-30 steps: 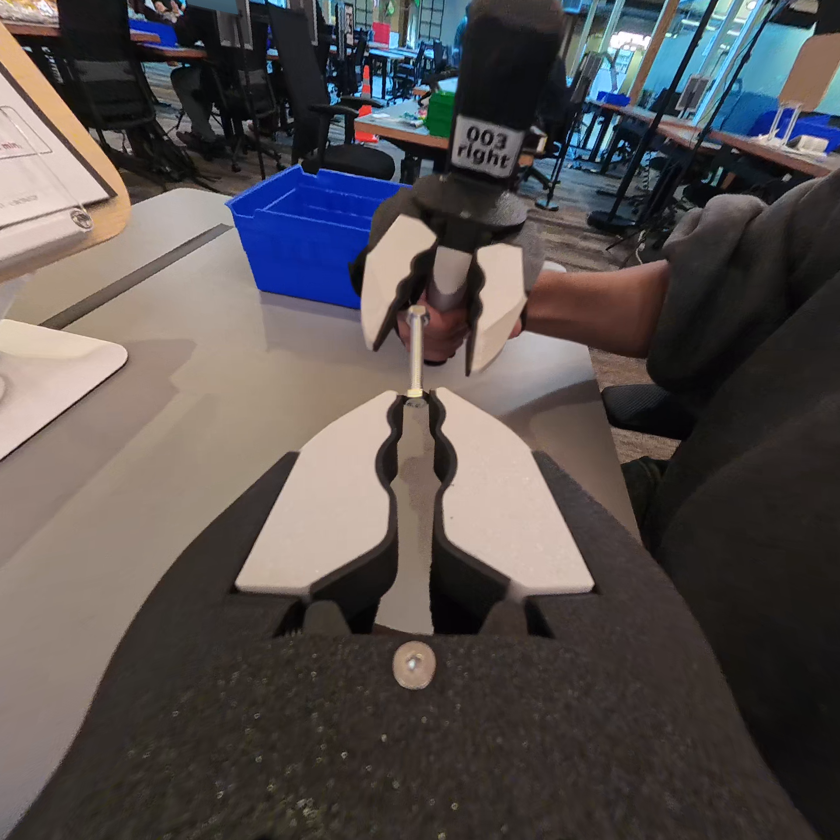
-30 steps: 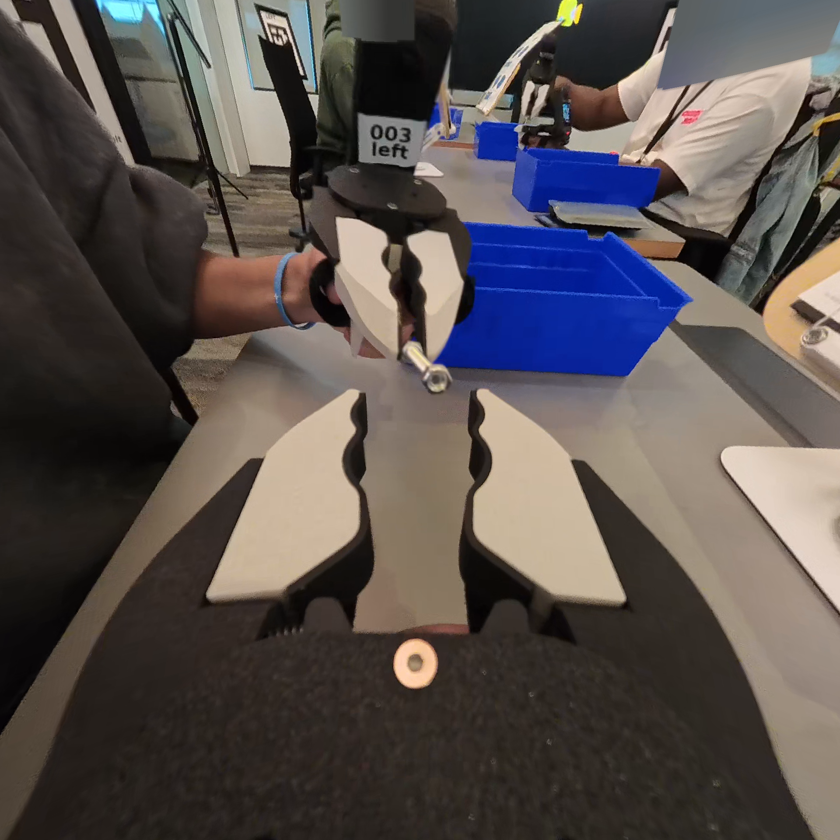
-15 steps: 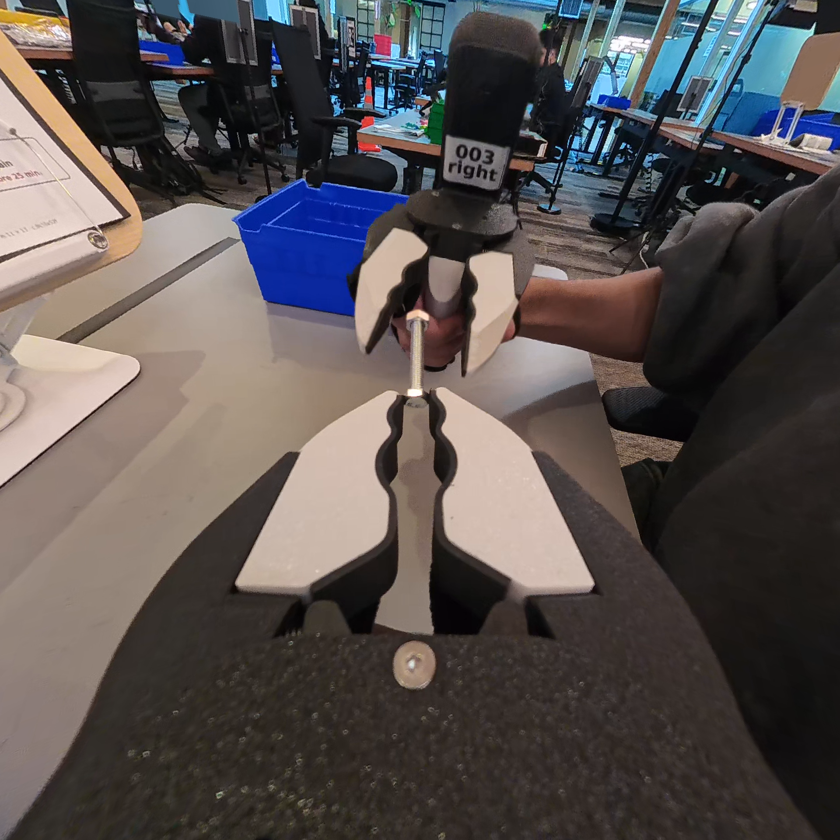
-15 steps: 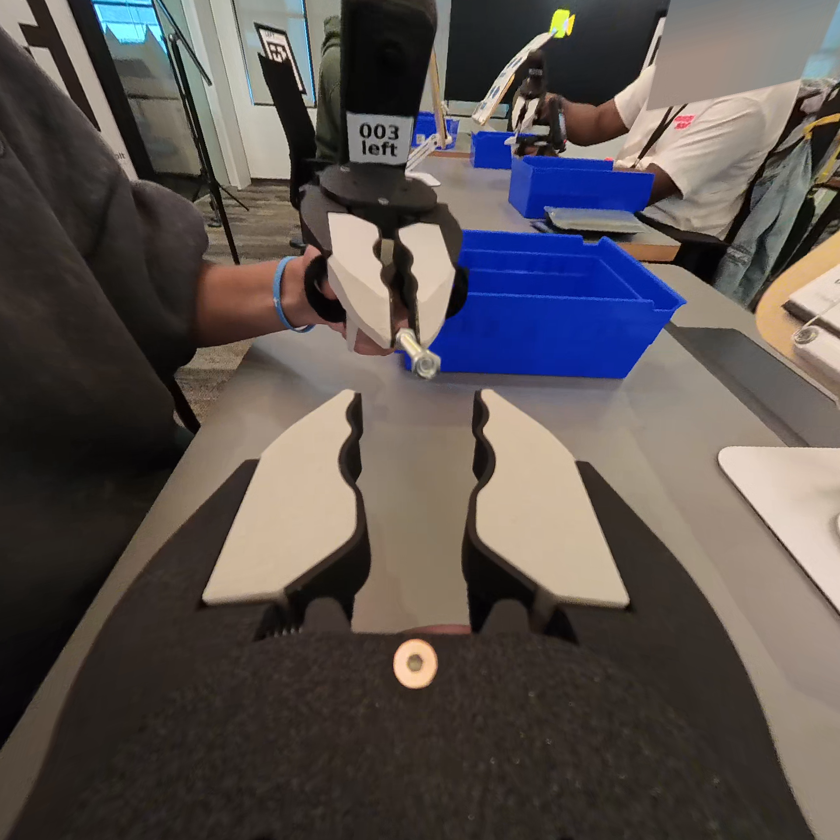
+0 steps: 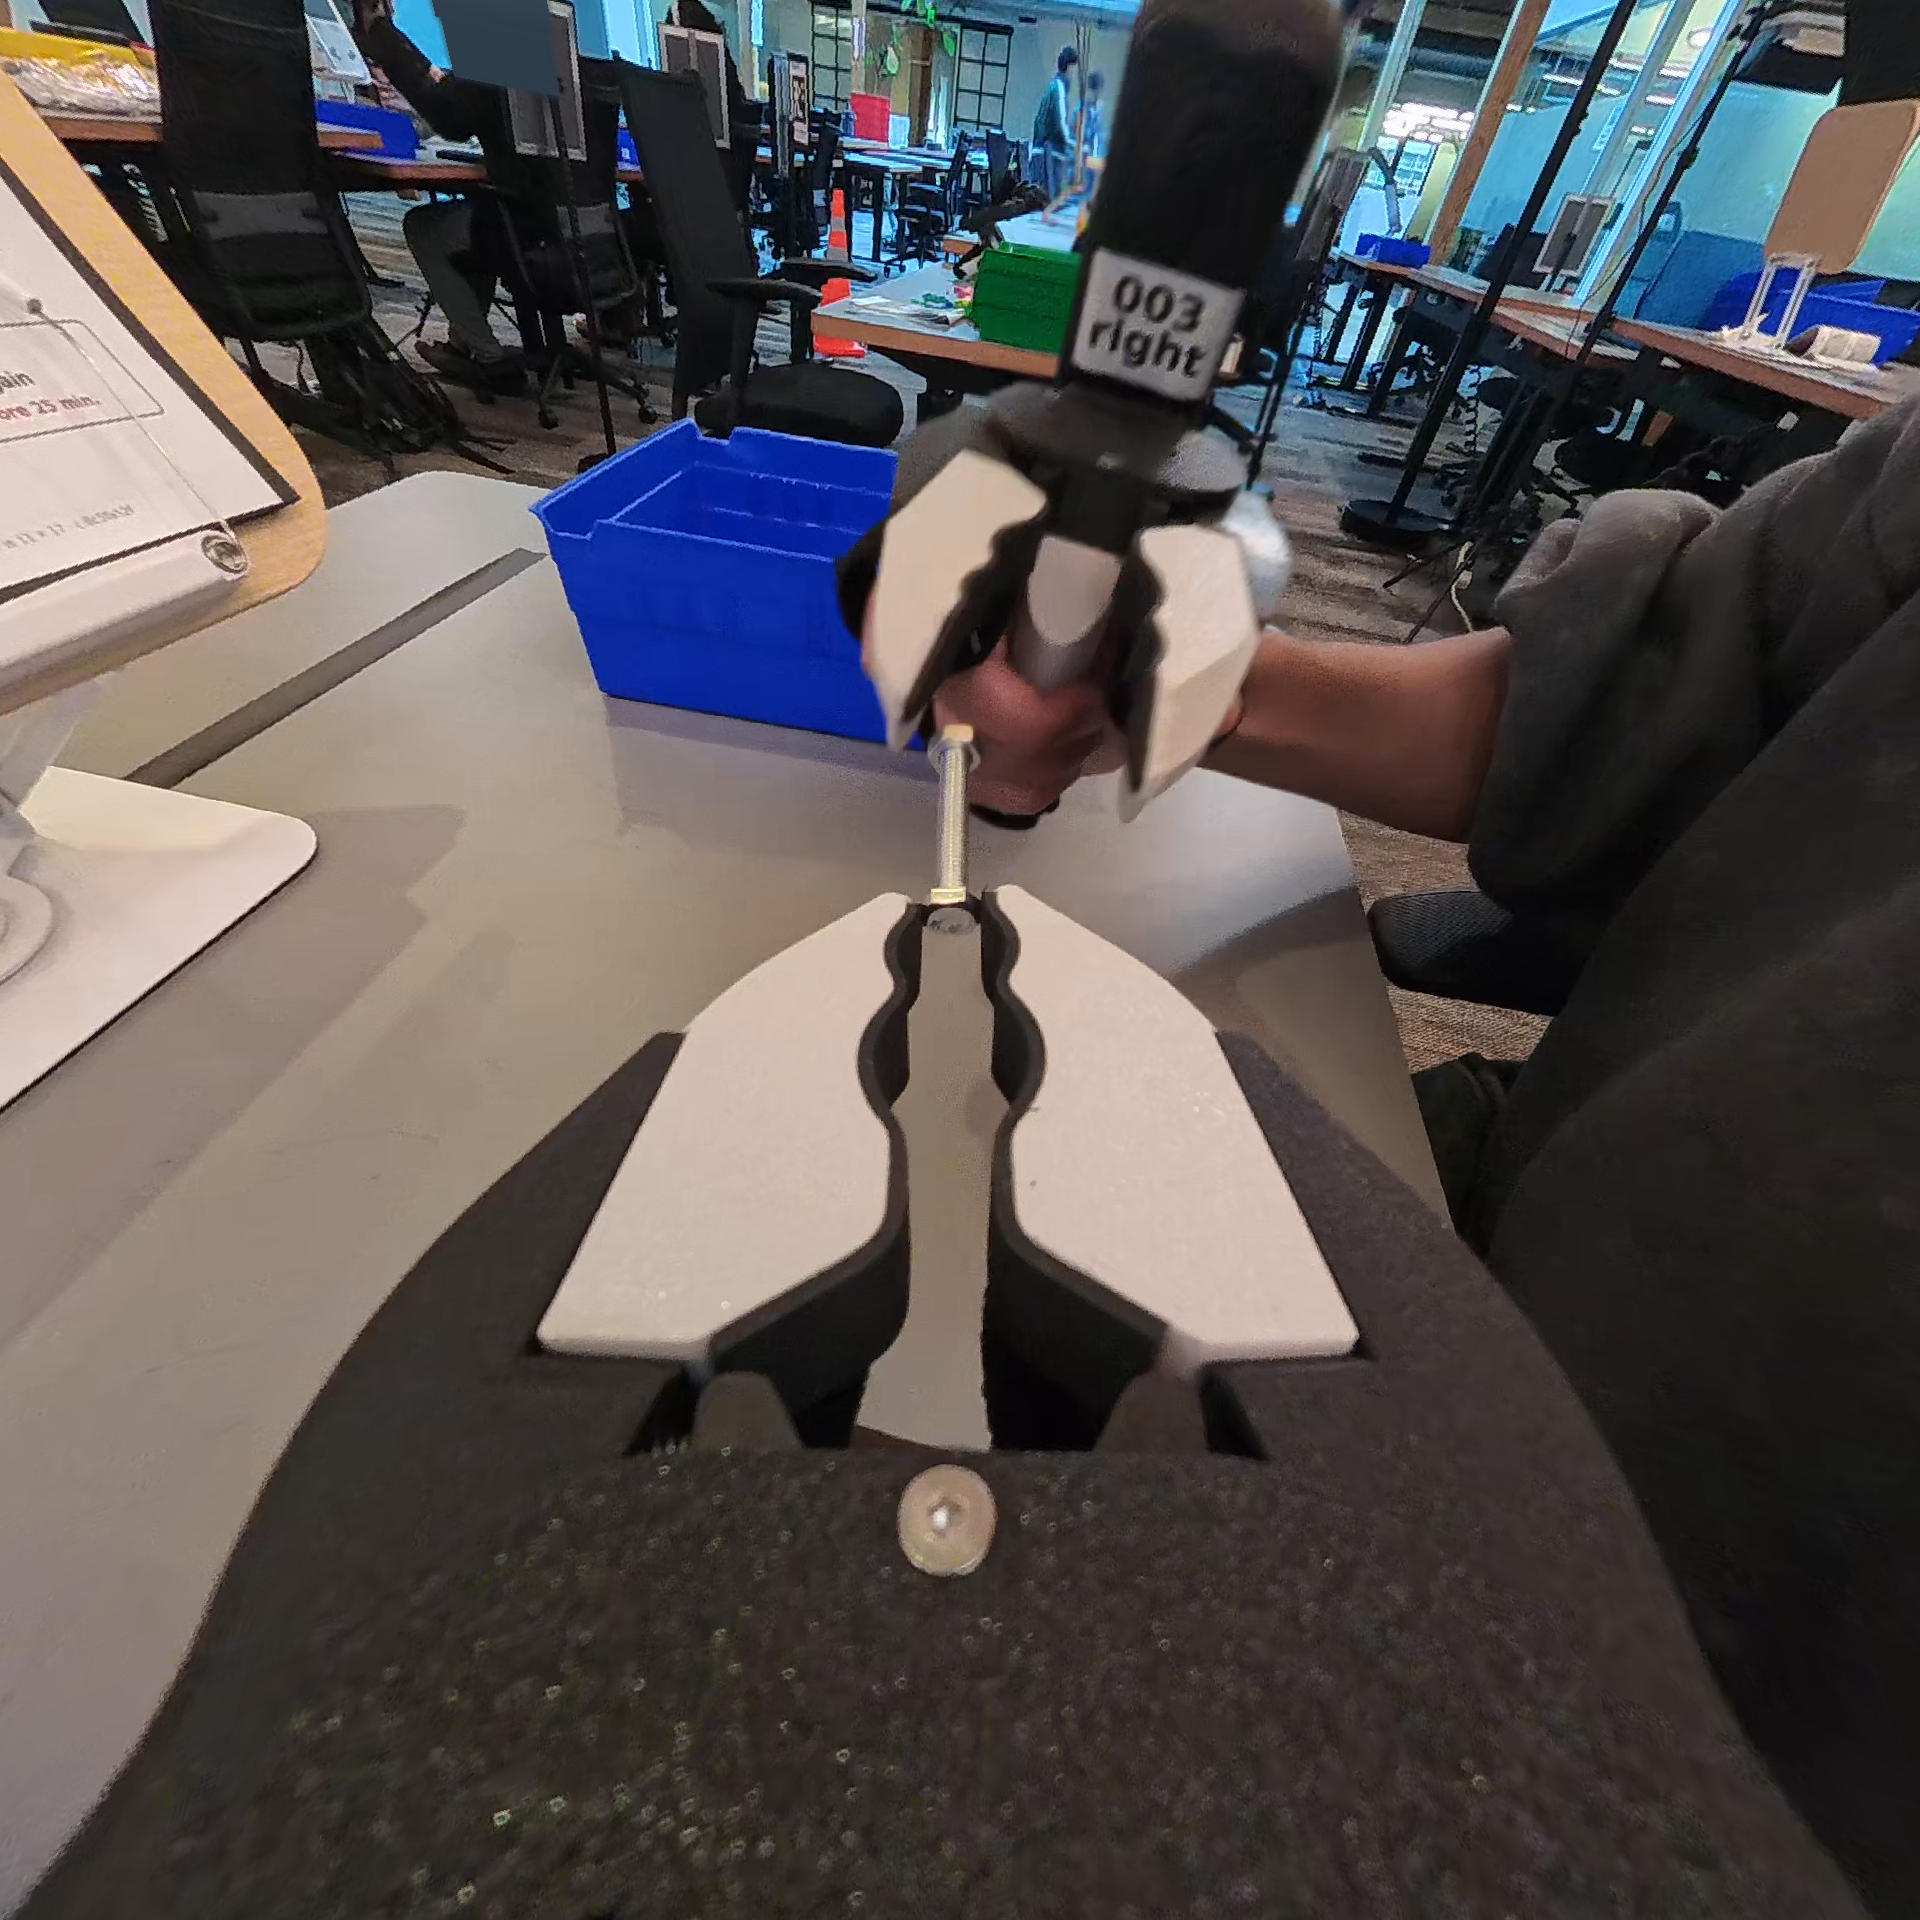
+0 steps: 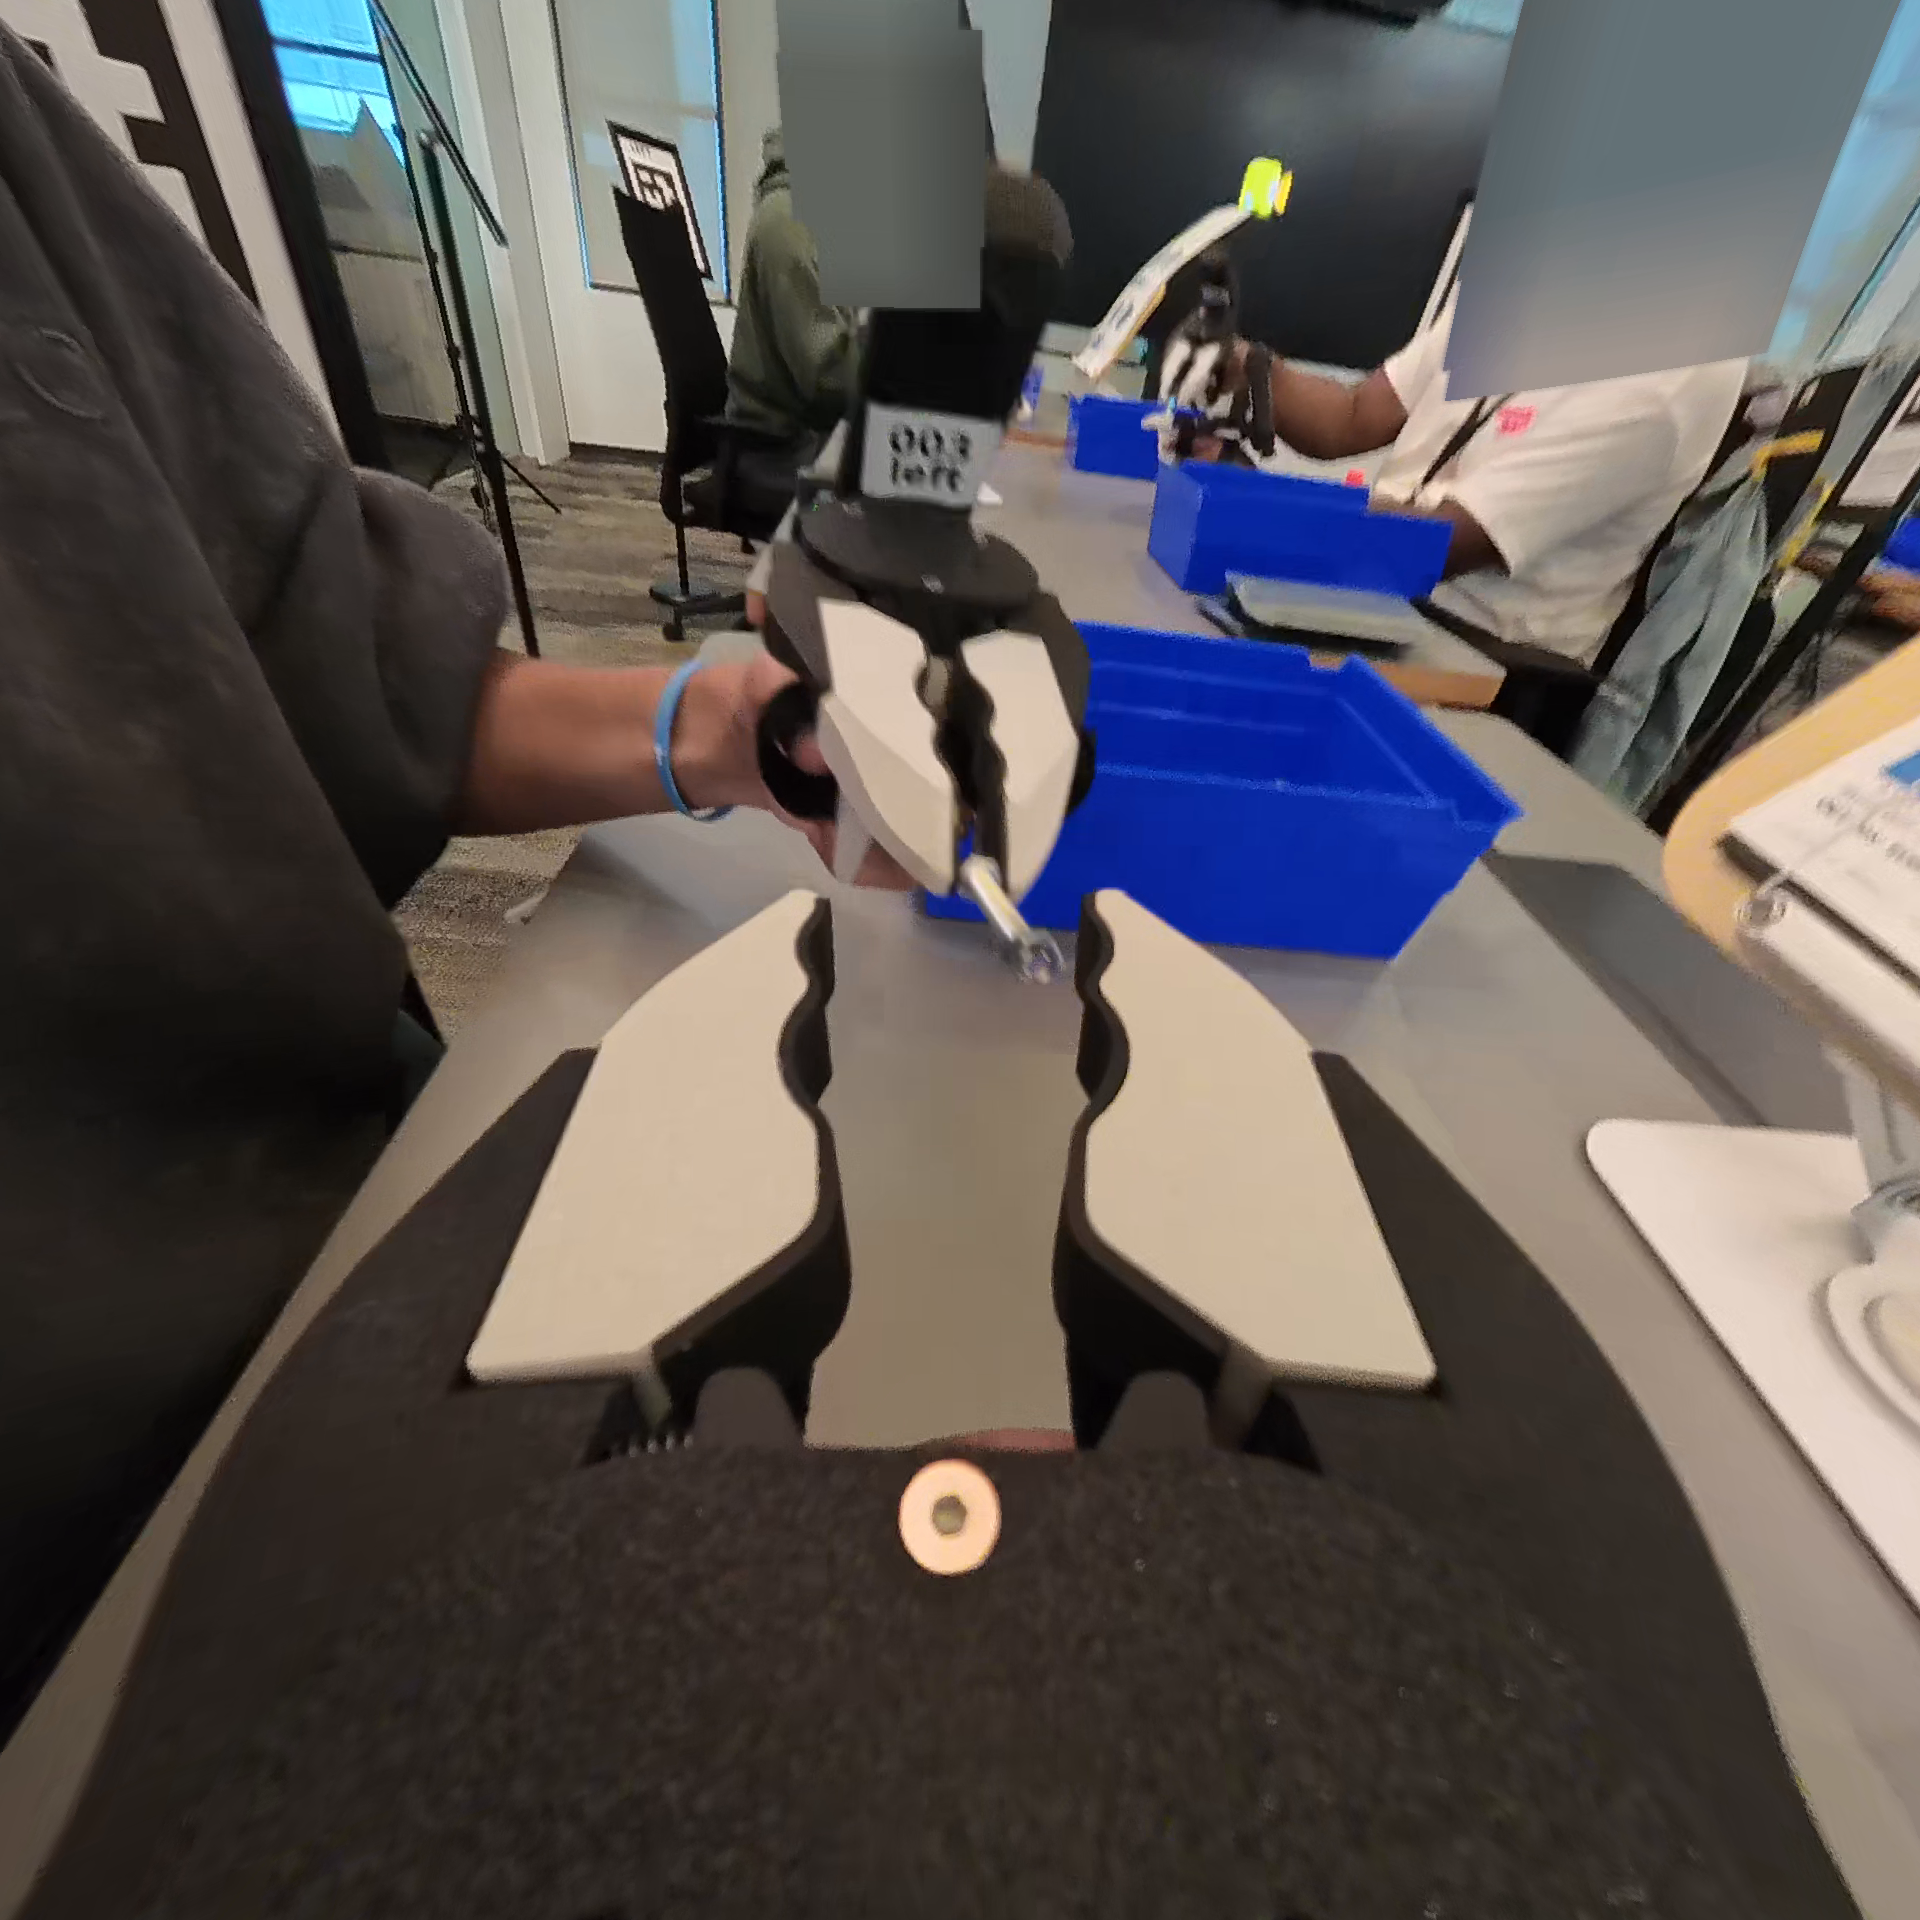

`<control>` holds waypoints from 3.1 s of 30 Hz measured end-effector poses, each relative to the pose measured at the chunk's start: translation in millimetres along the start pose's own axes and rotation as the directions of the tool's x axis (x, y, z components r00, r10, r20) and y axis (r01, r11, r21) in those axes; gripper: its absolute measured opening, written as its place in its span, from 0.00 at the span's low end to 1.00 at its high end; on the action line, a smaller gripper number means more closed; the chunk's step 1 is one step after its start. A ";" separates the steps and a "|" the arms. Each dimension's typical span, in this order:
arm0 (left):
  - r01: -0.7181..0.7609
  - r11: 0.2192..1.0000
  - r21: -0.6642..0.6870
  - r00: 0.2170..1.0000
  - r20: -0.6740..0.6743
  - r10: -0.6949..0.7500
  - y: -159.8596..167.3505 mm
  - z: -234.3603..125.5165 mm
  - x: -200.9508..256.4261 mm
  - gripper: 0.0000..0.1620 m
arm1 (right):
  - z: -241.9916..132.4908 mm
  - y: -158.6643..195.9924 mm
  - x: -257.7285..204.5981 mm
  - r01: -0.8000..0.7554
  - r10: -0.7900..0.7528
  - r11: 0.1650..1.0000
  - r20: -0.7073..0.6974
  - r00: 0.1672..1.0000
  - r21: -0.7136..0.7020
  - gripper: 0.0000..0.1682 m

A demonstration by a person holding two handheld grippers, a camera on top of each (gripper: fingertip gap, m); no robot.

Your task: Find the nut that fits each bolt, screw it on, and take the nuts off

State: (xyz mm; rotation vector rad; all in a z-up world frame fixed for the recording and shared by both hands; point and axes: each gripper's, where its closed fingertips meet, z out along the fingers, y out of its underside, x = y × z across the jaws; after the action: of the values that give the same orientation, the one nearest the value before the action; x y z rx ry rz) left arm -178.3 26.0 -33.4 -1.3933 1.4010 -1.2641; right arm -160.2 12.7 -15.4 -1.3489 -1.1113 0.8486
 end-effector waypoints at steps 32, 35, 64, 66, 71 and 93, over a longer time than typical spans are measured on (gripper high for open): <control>0.141 0.980 0.141 0.982 -0.149 -0.120 -20.1 -3.4 13.2 0.06 | 5.3 15.8 -6.3 0.023 -0.024 0.999 -0.028 0.999 -0.027 0.27; 0.138 0.980 0.140 0.982 -0.146 -0.118 -20.3 -3.8 13.0 0.06 | 1.1 21.5 1.2 -0.003 0.002 1.000 -0.048 0.999 -0.022 0.27; 0.117 0.984 0.134 0.987 -0.130 -0.099 -22.3 -7.5 13.4 0.06 | 0.8 -2.7 -6.6 0.017 -0.010 0.996 -0.081 0.997 0.082 0.25; 0.120 0.984 0.134 0.986 -0.134 -0.102 -21.9 -6.7 13.3 0.06 | 2.2 -19.4 -18.8 0.074 -0.068 0.993 -0.068 0.995 0.088 0.24; 0.110 0.985 0.134 0.986 -0.139 -0.091 -24.4 -6.2 17.7 0.06 | 16.3 16.0 -12.9 0.013 -0.013 1.000 -0.053 0.999 0.006 0.25; 0.273 0.912 0.307 0.944 -0.269 -0.191 -49.1 -23.1 18.2 0.06 | 10.1 -11.5 -3.2 0.097 -0.064 0.984 -0.208 0.976 0.151 0.25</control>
State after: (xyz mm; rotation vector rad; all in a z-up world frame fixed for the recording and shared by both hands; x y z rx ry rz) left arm -191.8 15.4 21.1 -1.2248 1.1122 -1.7846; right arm -172.2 11.7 -5.5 -1.2187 -0.9133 0.7082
